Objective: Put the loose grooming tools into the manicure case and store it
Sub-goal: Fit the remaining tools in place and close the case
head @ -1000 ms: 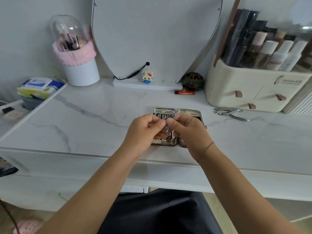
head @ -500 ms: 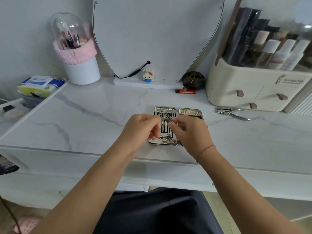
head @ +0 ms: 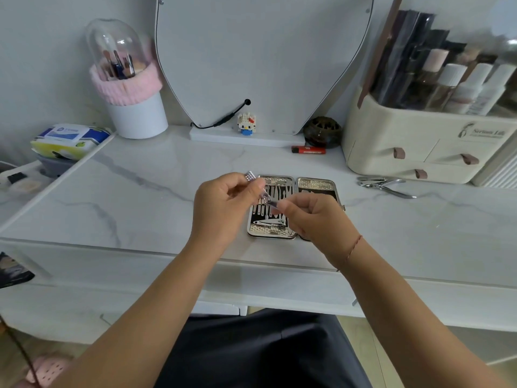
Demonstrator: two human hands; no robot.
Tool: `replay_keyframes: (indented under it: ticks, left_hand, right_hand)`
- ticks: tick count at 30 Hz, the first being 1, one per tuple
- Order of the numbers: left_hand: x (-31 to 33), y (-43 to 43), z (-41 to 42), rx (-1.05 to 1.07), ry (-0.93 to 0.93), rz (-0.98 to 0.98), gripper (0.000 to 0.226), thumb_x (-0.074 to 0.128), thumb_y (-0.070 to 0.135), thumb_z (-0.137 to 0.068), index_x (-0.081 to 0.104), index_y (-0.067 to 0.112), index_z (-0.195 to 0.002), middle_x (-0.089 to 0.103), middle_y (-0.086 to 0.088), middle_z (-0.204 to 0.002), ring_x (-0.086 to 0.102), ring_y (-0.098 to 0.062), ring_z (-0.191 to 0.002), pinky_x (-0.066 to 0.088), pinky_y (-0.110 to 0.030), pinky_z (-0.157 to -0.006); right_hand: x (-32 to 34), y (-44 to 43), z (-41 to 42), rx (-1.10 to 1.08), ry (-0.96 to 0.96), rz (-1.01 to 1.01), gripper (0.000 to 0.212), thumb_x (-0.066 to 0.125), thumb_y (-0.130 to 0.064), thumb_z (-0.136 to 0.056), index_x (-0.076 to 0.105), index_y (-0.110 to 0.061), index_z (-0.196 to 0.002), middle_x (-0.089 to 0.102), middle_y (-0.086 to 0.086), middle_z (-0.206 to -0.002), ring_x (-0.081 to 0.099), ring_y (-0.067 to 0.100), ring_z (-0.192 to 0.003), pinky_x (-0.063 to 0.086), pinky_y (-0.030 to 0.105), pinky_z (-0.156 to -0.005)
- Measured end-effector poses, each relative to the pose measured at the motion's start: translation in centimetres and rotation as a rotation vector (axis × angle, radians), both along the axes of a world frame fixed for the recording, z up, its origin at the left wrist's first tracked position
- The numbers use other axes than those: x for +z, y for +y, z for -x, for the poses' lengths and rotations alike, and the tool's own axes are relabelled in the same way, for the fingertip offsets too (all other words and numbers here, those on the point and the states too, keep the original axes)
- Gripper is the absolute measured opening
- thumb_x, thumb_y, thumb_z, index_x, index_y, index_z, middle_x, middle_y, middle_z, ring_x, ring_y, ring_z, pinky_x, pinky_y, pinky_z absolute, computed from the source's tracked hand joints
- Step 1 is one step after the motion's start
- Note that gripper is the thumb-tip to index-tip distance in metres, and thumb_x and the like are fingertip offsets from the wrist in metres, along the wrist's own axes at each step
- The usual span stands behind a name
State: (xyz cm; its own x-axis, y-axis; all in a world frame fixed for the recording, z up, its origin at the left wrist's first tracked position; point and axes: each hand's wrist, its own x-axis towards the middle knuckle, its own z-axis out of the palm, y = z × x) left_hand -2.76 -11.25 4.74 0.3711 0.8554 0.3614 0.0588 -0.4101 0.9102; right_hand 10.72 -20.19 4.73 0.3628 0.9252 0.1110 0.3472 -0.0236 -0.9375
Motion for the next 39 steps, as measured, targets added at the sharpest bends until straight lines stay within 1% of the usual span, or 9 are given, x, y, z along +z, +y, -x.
replay_keyframes:
  ticks: [4,6,8,13,16,20,28,35,39]
  left_hand:
    - [-0.7,-0.2,0.1,0.010,-0.058,0.142,0.015,0.067,0.023,-0.084,0.070,0.012,-0.074,0.071,0.000,-0.067,0.065,-0.009,-0.062,0.054,-0.024,-0.065]
    - [-0.9,-0.3,0.4,-0.077,-0.068,0.167,0.006,0.068,0.020,-0.083,0.072,0.016,-0.083,0.073,0.006,-0.075,0.067,-0.005,-0.070,0.053,-0.020,-0.071]
    - [-1.0,-0.1,0.8,-0.181,-0.067,0.179,0.011,0.067,0.013,-0.082,0.072,0.019,-0.090,0.073,0.012,-0.086,0.066,-0.001,-0.078,0.050,-0.015,-0.075]
    - [-1.3,0.8,2.1,-0.390,-0.042,0.208,0.011,0.068,0.011,-0.076,0.073,0.013,-0.086,0.073,0.004,-0.090,0.066,-0.005,-0.086,0.046,-0.012,-0.076]
    - [-1.6,1.2,2.6,-0.412,-0.051,0.225,0.010,0.069,0.017,-0.071,0.072,0.016,-0.080,0.072,0.004,-0.081,0.066,-0.008,-0.080,0.049,-0.017,-0.077]
    - [-2.3,1.7,3.1,-0.367,-0.036,0.257,0.014,0.068,0.016,-0.074,0.069,0.008,-0.086,0.072,-0.004,-0.082,0.068,-0.017,-0.079,0.051,-0.020,-0.075]
    - [-2.7,3.0,3.6,-0.358,0.177,0.211,0.009,0.066,0.006,-0.082,0.070,0.014,-0.086,0.073,-0.007,-0.085,0.069,-0.017,-0.078,0.050,-0.019,-0.077]
    - [-2.5,3.6,4.0,-0.307,0.173,0.221,0.006,0.067,0.006,-0.081,0.070,0.010,-0.084,0.072,-0.003,-0.080,0.069,-0.018,-0.076,0.050,-0.019,-0.073]
    - [-2.5,3.7,4.1,-0.317,0.215,0.194,0.005,0.069,0.008,-0.080,0.069,0.008,-0.085,0.072,-0.009,-0.084,0.070,-0.025,-0.081,0.052,-0.025,-0.083]
  right_hand:
    - [-0.2,0.2,0.1,0.005,0.049,0.022,0.035,0.048,-0.018,-0.096,0.059,0.011,-0.078,0.045,-0.005,-0.044,0.029,0.006,-0.039,0.030,0.014,-0.043]
    - [-0.3,0.3,0.2,0.036,0.120,0.042,0.038,0.047,-0.017,-0.096,0.053,0.004,-0.065,0.046,-0.003,-0.044,0.029,0.007,-0.040,0.030,0.013,-0.043]
    - [-0.3,0.3,0.2,0.068,0.202,0.060,0.038,0.047,-0.018,-0.096,0.051,-0.006,-0.060,0.046,-0.003,-0.043,0.029,0.010,-0.040,0.030,0.014,-0.042]
    - [-0.3,0.2,0.0,0.197,0.260,0.143,0.032,0.047,-0.018,-0.096,0.058,0.001,-0.073,0.051,0.000,-0.045,0.031,0.012,-0.040,0.029,0.017,-0.042]
    - [-0.1,0.0,0.0,0.213,0.221,0.158,0.028,0.048,-0.017,-0.096,0.057,-0.007,-0.071,0.060,0.005,-0.054,0.044,0.011,-0.042,0.038,0.018,-0.043]
    - [0.0,-0.5,-1.0,0.085,0.135,0.102,0.021,0.052,-0.014,-0.093,0.067,0.000,-0.093,0.065,0.009,-0.065,0.054,0.011,-0.051,0.047,0.019,-0.050]
    - [-0.8,-1.3,-4.2,-0.109,0.013,0.055,0.015,0.052,-0.009,-0.092,0.068,-0.011,-0.090,0.066,0.006,-0.066,0.053,0.005,-0.049,0.046,0.016,-0.050]
    - [-1.3,-1.2,-4.5,-0.104,-0.151,0.080,0.013,0.054,-0.009,-0.091,0.067,-0.013,-0.094,0.065,0.002,-0.065,0.053,0.002,-0.051,0.047,0.014,-0.051]
    - [-1.4,-1.1,-4.5,-0.105,-0.167,0.080,0.014,0.055,-0.009,-0.090,0.068,-0.011,-0.096,0.065,0.003,-0.065,0.053,0.001,-0.051,0.048,0.014,-0.051]
